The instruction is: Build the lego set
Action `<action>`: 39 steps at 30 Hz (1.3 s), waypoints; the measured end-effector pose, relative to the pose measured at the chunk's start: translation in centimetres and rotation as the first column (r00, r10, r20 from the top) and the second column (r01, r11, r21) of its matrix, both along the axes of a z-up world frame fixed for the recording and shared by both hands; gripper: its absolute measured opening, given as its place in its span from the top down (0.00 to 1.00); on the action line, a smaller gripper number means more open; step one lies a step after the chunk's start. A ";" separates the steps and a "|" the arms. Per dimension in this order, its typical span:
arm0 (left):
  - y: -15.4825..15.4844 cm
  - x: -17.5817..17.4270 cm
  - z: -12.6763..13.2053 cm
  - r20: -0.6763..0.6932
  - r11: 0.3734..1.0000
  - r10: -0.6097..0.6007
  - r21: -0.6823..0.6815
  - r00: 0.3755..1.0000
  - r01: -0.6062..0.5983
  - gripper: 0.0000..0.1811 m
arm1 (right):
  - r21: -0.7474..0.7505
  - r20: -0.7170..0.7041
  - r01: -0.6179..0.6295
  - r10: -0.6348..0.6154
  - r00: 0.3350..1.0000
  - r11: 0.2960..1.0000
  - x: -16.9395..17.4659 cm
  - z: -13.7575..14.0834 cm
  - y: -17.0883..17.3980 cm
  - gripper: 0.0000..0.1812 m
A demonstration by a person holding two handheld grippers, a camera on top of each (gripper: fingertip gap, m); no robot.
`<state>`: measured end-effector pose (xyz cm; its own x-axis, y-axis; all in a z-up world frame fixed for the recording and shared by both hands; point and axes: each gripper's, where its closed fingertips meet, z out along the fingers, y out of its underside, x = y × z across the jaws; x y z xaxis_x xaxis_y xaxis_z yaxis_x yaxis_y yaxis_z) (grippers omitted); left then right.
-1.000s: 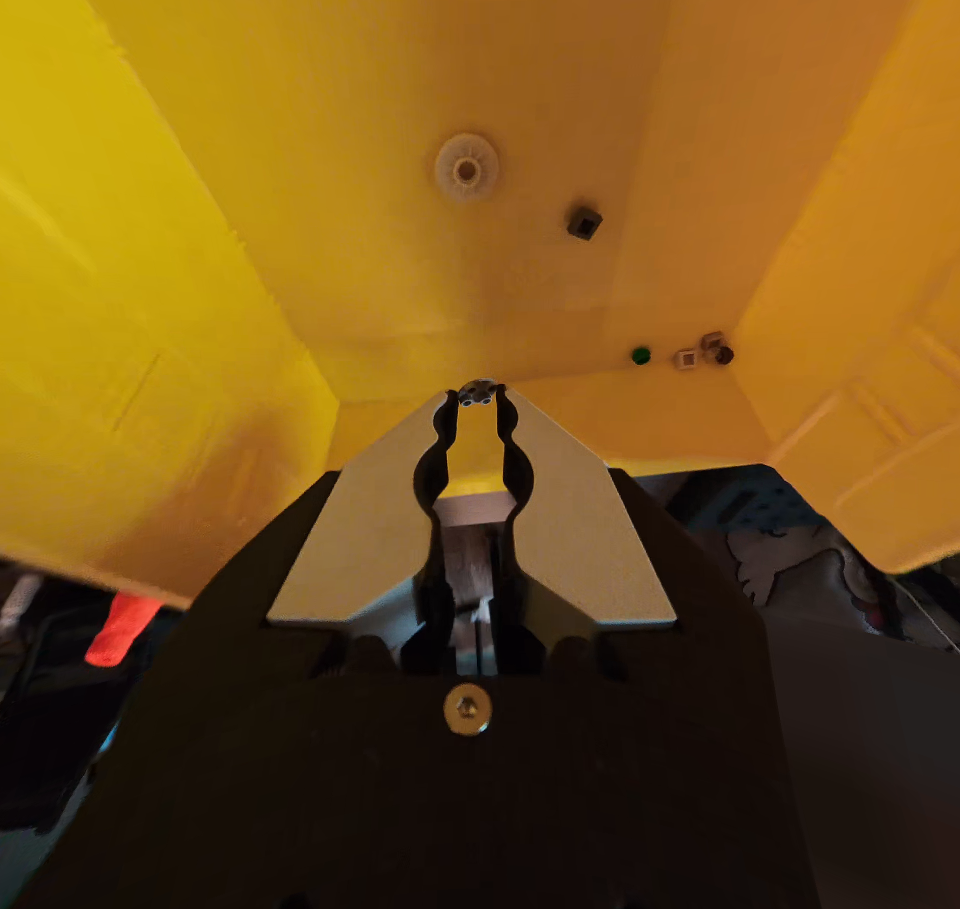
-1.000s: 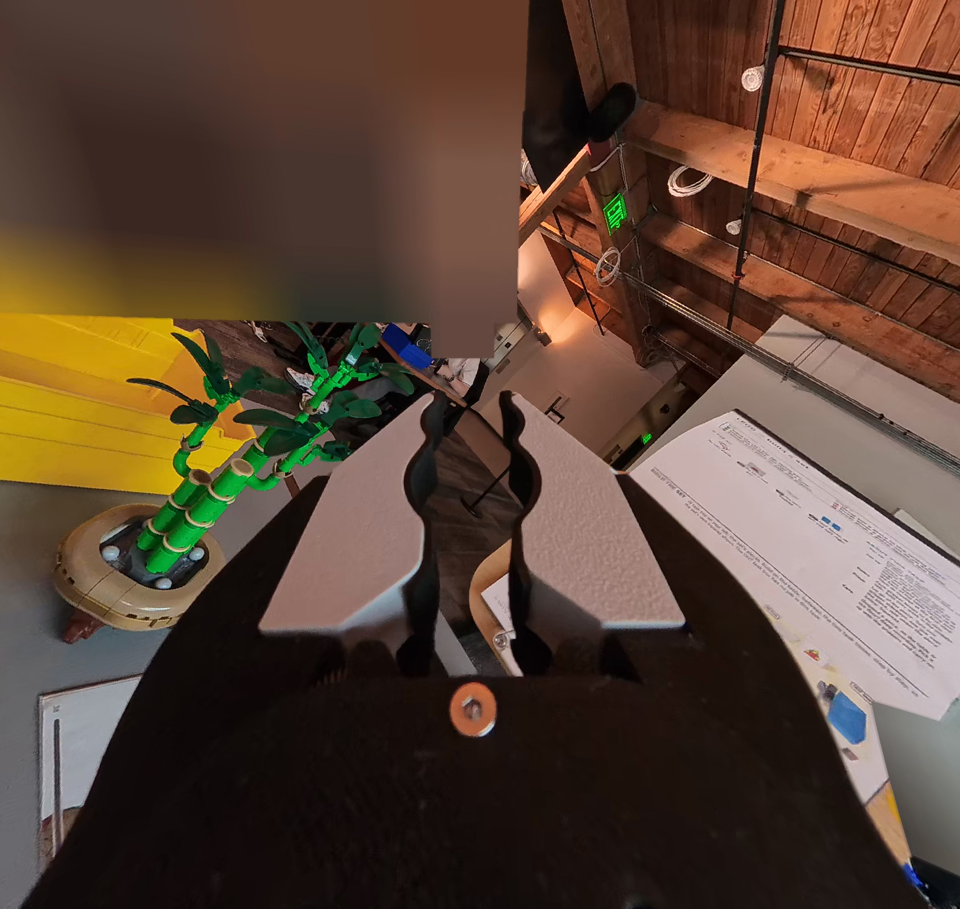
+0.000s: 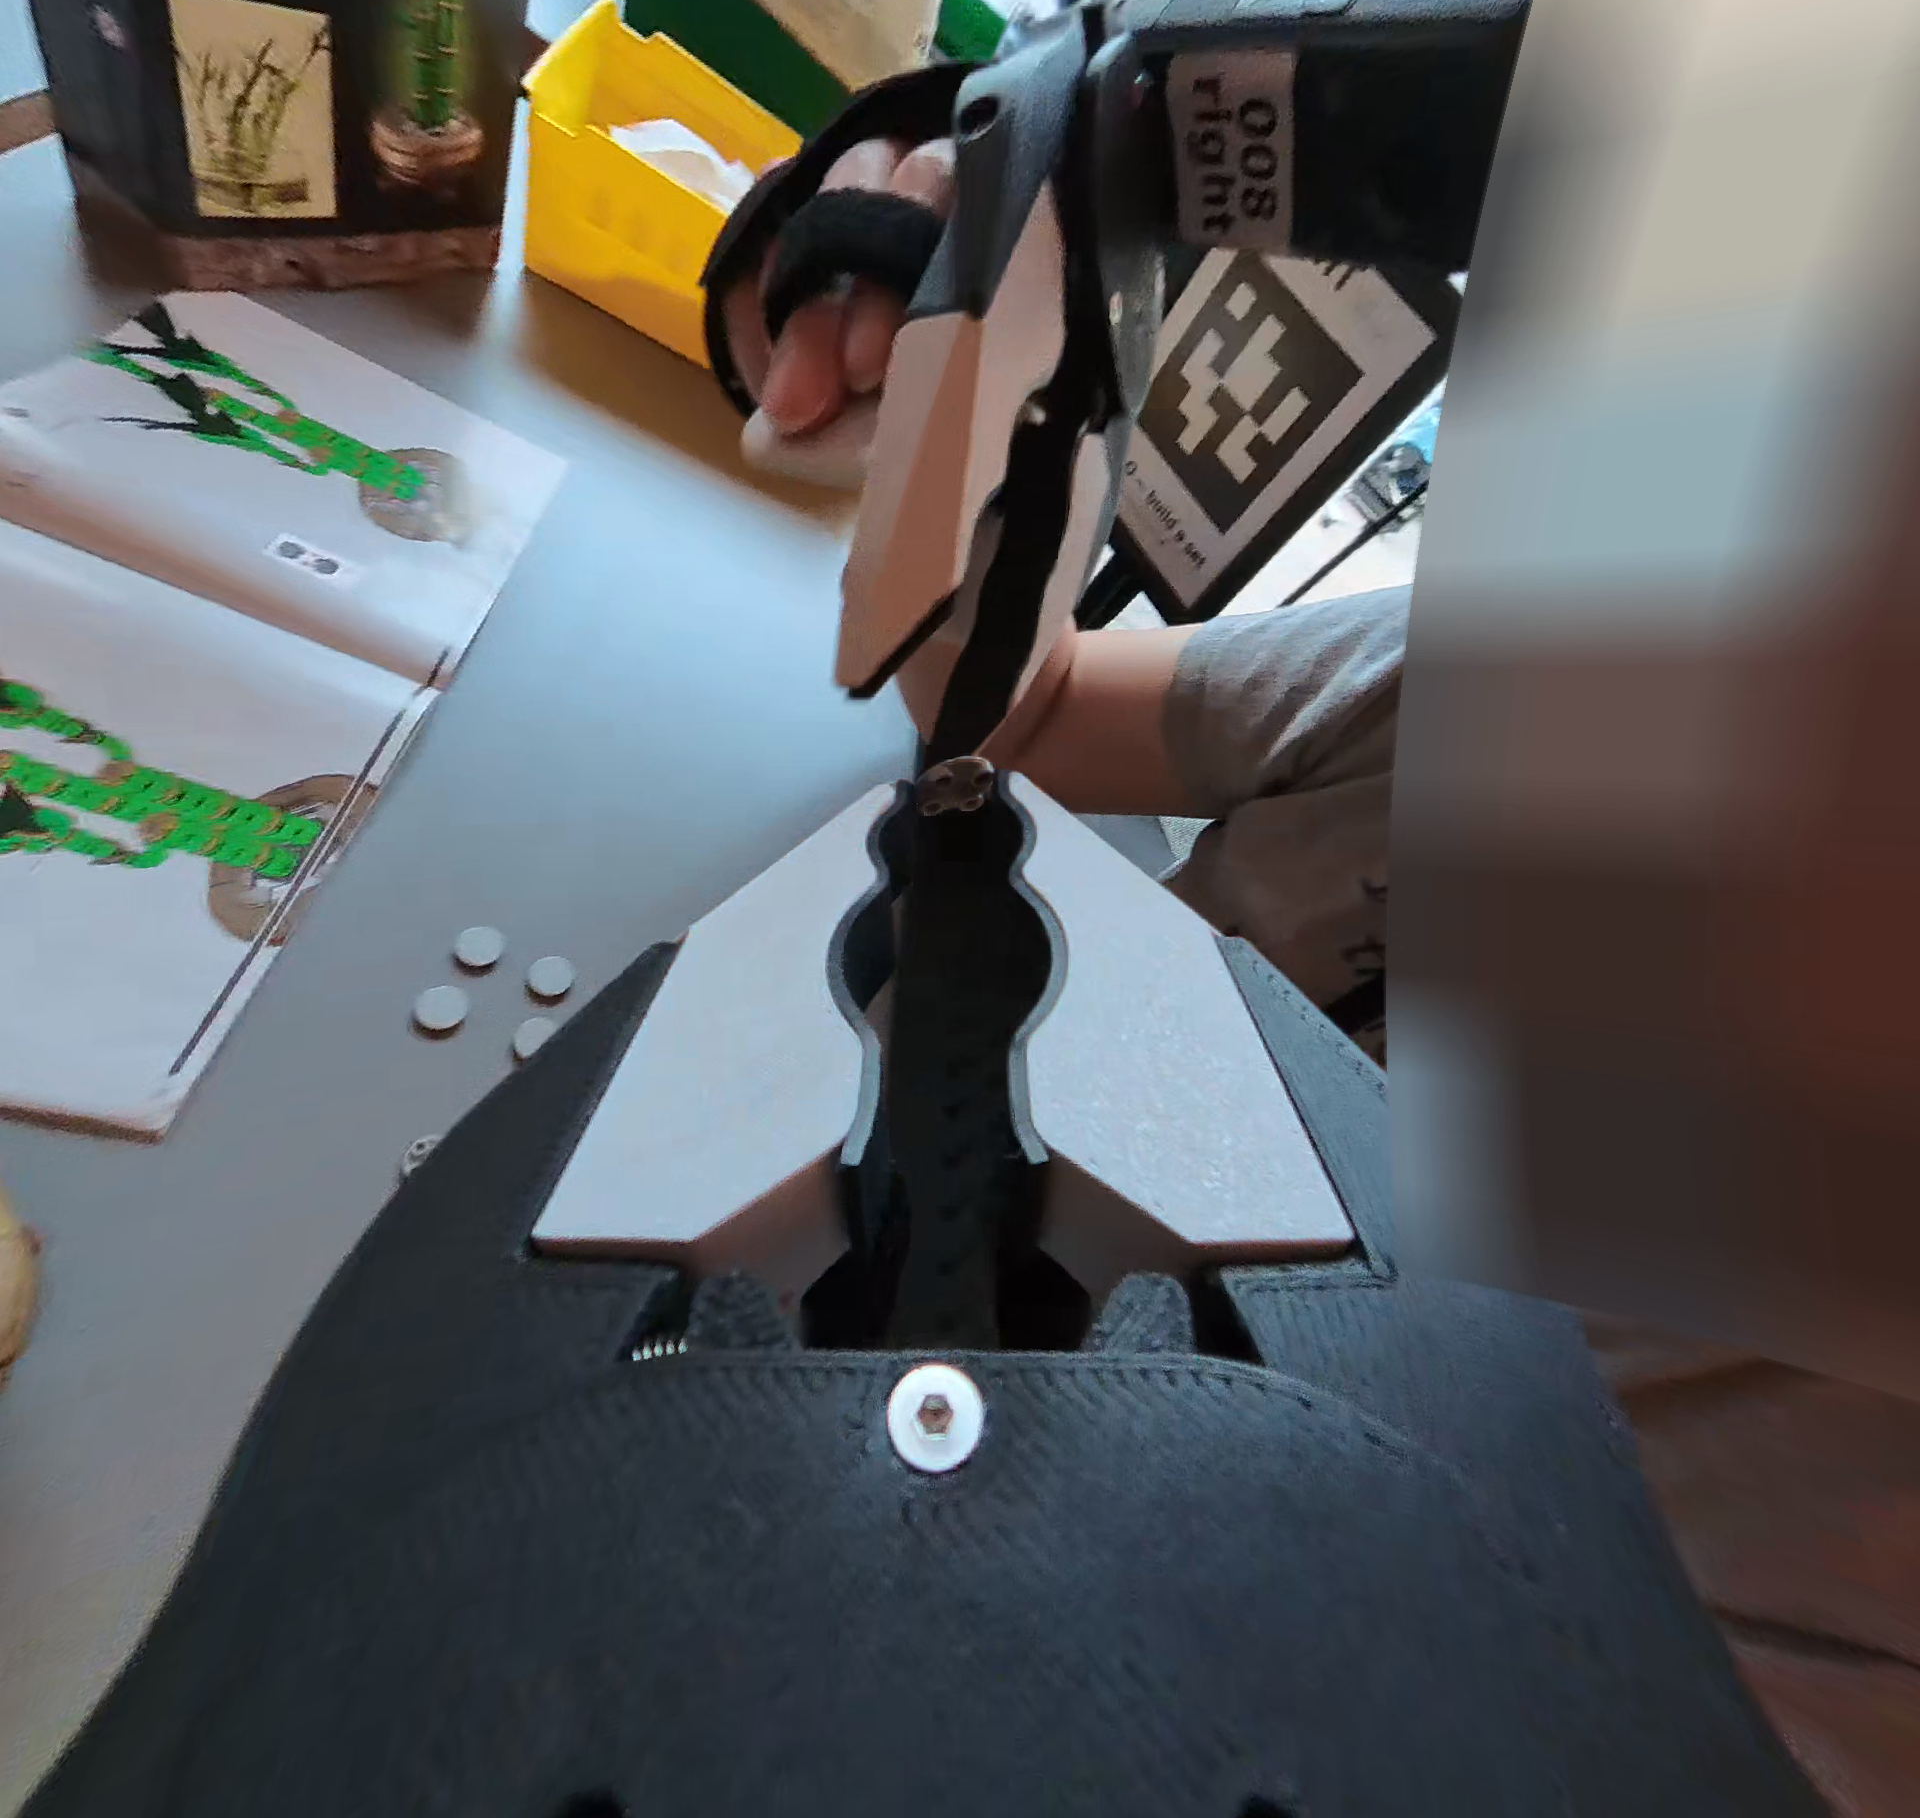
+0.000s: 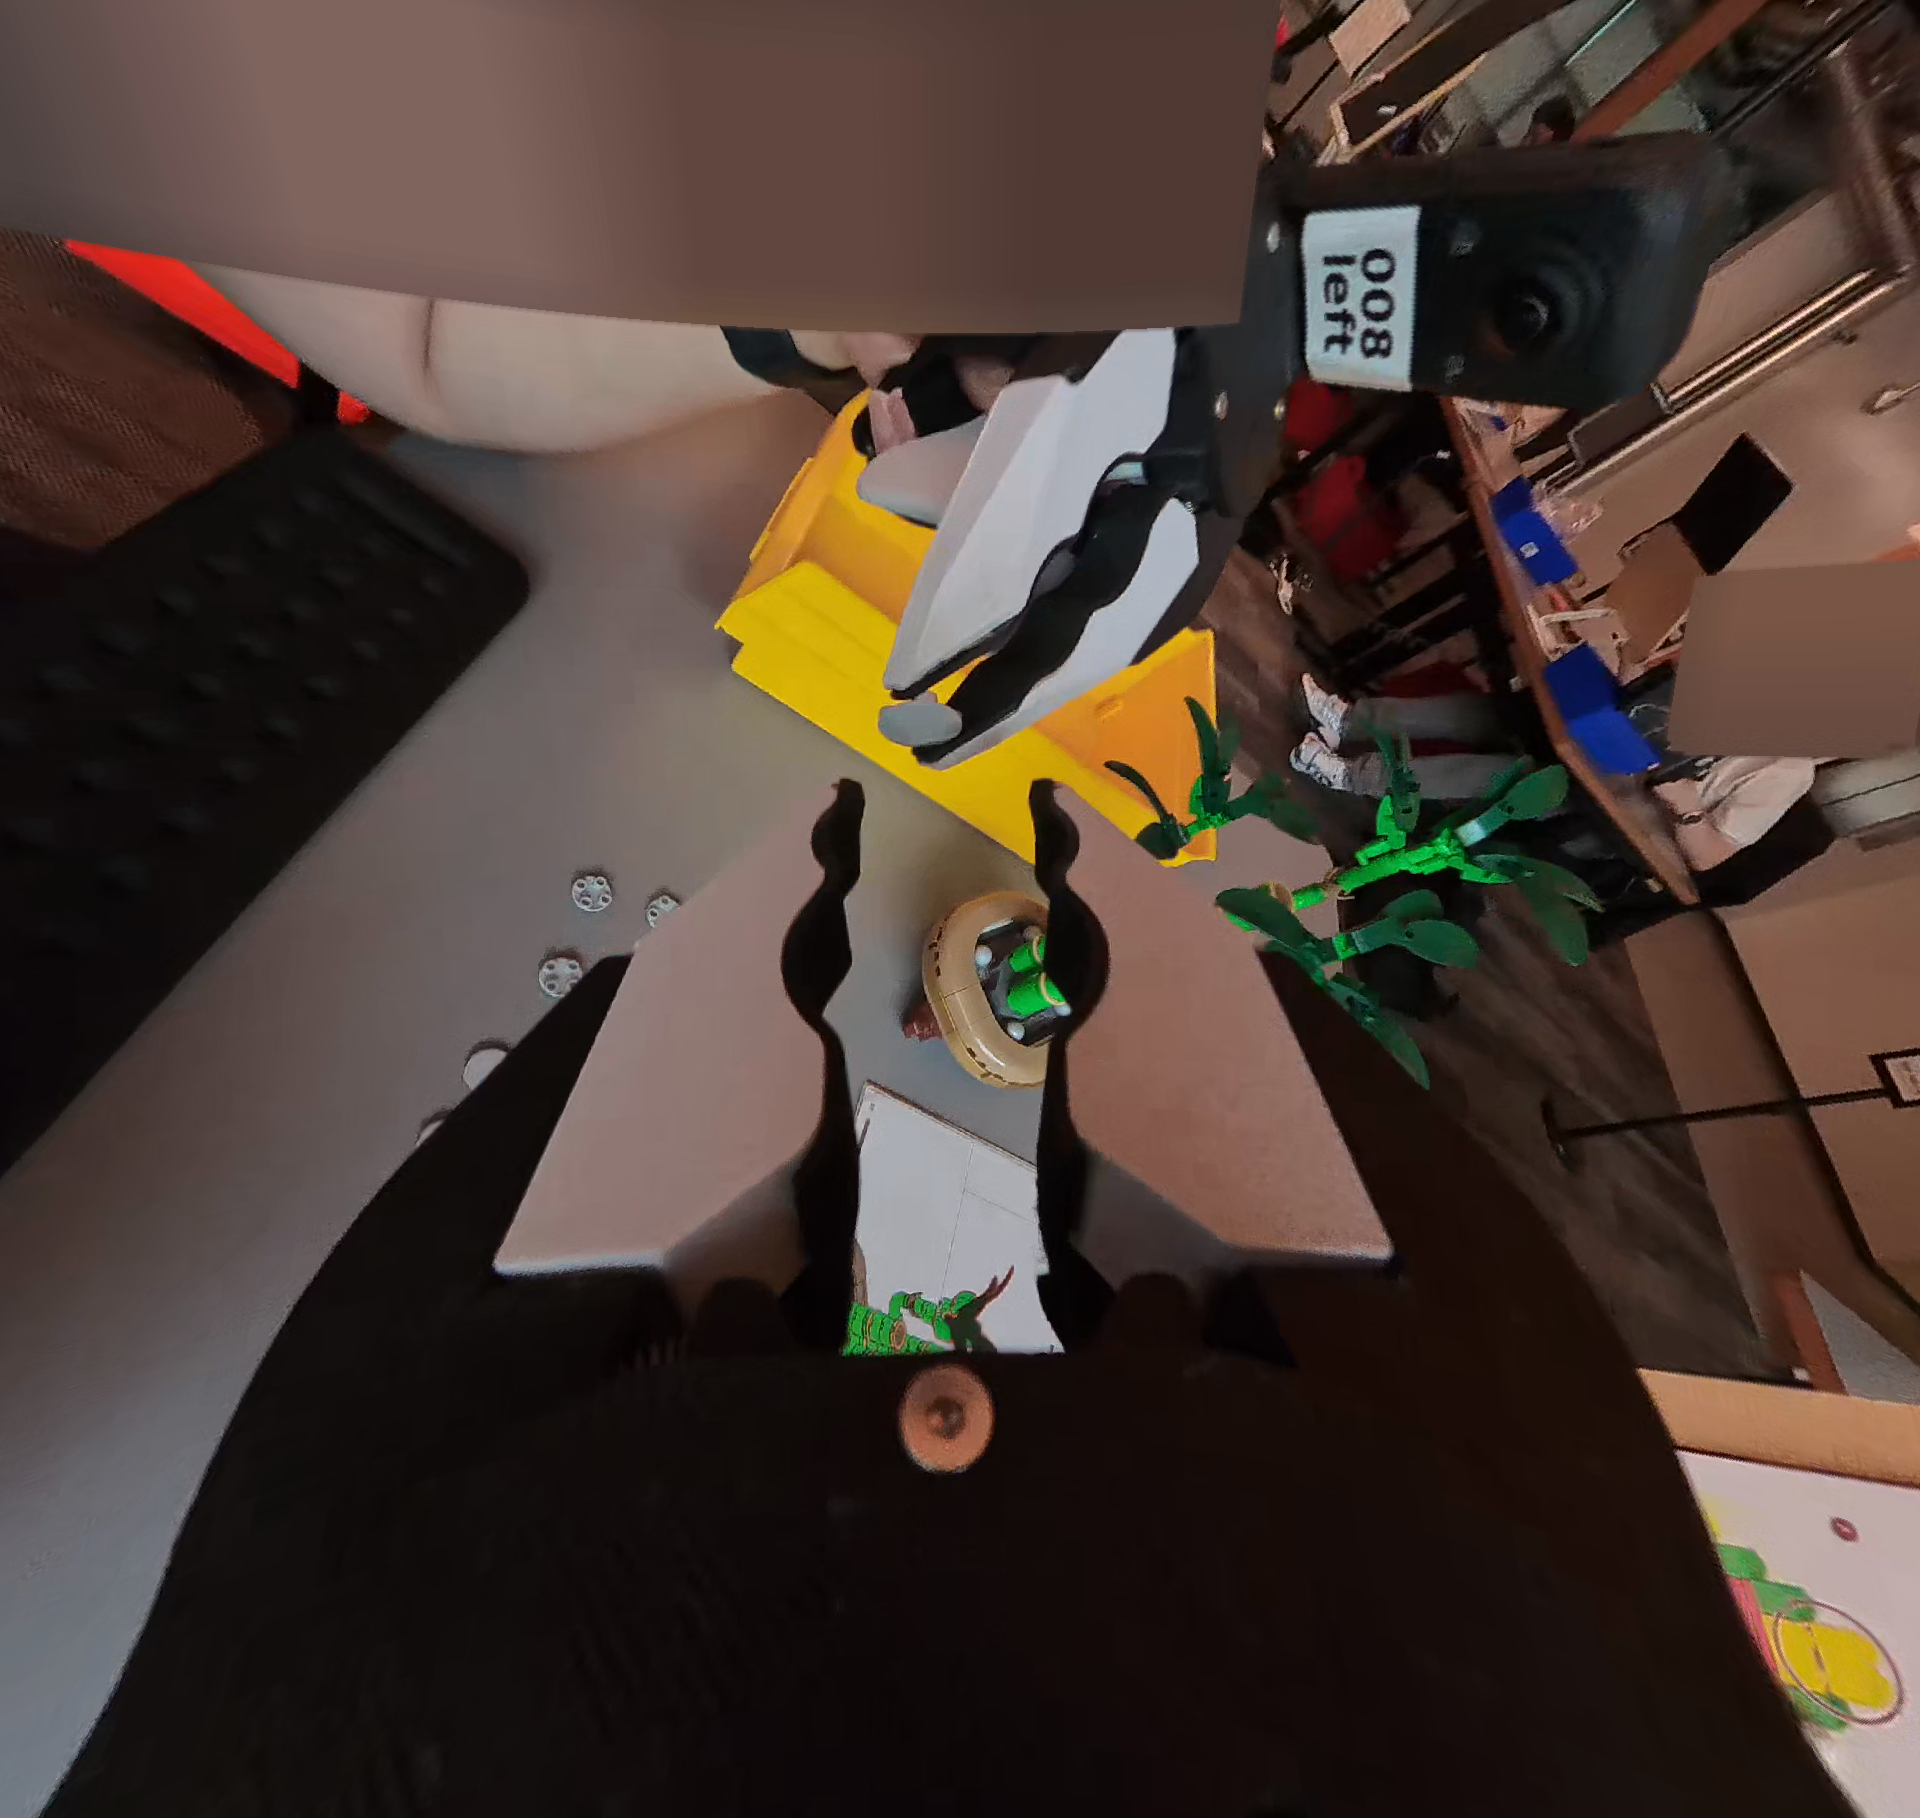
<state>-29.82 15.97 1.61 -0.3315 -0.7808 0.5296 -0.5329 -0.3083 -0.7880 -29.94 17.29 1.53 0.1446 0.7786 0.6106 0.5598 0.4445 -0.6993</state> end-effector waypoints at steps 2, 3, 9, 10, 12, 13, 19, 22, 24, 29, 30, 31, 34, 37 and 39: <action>0.1 0.2 0.0 0.013 1.000 -0.003 -0.007 1.000 0.003 0.93 | -0.022 -0.009 -0.013 0.012 1.000 1.000 -0.5 -0.4 0.3 0.82; 0.4 0.3 0.0 0.017 1.000 0.008 0.004 1.000 -0.008 0.93 | -0.036 -0.021 -0.030 0.029 0.999 0.999 -0.7 -0.4 0.2 0.82; 1.4 0.3 0.1 0.032 0.999 0.042 -0.002 0.999 -0.042 0.93 | -0.018 -0.067 -0.060 0.059 0.996 0.998 -1.2 -0.1 0.3 0.84; 1.6 0.3 0.1 0.031 0.999 0.045 -0.004 0.998 -0.045 0.93 | -0.015 -0.067 -0.055 0.054 0.996 0.998 -1.2 -0.2 0.6 0.84; 1.8 0.3 -0.2 0.021 0.999 0.047 -0.002 0.999 -0.047 0.93 | -0.017 -0.067 -0.050 0.048 0.997 0.999 -1.2 -0.4 1.0 0.86; 1.8 0.4 -0.3 0.018 0.999 0.045 -0.005 0.999 -0.045 0.93 | -0.012 -0.069 -0.045 0.044 0.997 0.999 -1.2 -0.4 1.2 0.87; 1.8 0.3 -0.6 0.003 0.999 0.016 -0.039 1.000 -0.015 0.93 | -0.004 -0.078 -0.054 0.054 0.995 0.999 -1.2 -0.5 1.3 0.92; 1.9 0.1 -0.6 -0.005 0.998 0.012 -0.056 1.000 -0.012 0.92 | -0.004 -0.076 -0.052 0.051 0.996 0.999 -1.4 -0.5 1.3 0.92; 2.3 -0.2 -0.6 -0.023 0.999 0.032 -0.044 0.999 -0.033 0.87 | -0.032 -0.066 -0.061 0.059 0.996 0.998 -1.5 -0.8 1.1 0.92; 6.6 -2.6 1.5 0.046 0.952 0.278 0.124 0.960 -0.281 0.83 | -0.214 0.067 -0.021 0.036 0.997 0.977 -2.3 -4.5 1.2 0.92; 8.0 -3.6 2.4 0.080 0.917 0.358 0.155 0.930 -0.367 0.82 | -0.255 0.118 -0.001 0.032 0.992 0.967 -2.6 -5.8 1.3 0.92; 9.4 -4.8 3.4 0.120 0.874 0.435 0.182 0.892 -0.451 0.81 | -0.299 0.174 0.023 0.031 0.984 0.954 -3.0 -7.3 1.2 0.92; 11.8 -8.6 6.3 0.242 0.752 0.581 0.207 0.777 -0.626 0.81 | -0.460 0.372 0.122 0.066 0.926 0.880 -4.5 -12.7 0.2 0.92; 12.0 -11.6 8.3 0.317 0.696 0.622 0.195 0.716 -0.691 0.82 | -0.545 0.542 0.225 0.134 0.830 0.808 -5.5 -17.6 -1.5 0.92; 11.7 -12.7 8.9 0.337 0.689 0.626 0.182 0.703 -0.701 0.83 | -0.547 0.605 0.245 0.176 0.776 0.800 -6.0 -19.8 -2.3 0.92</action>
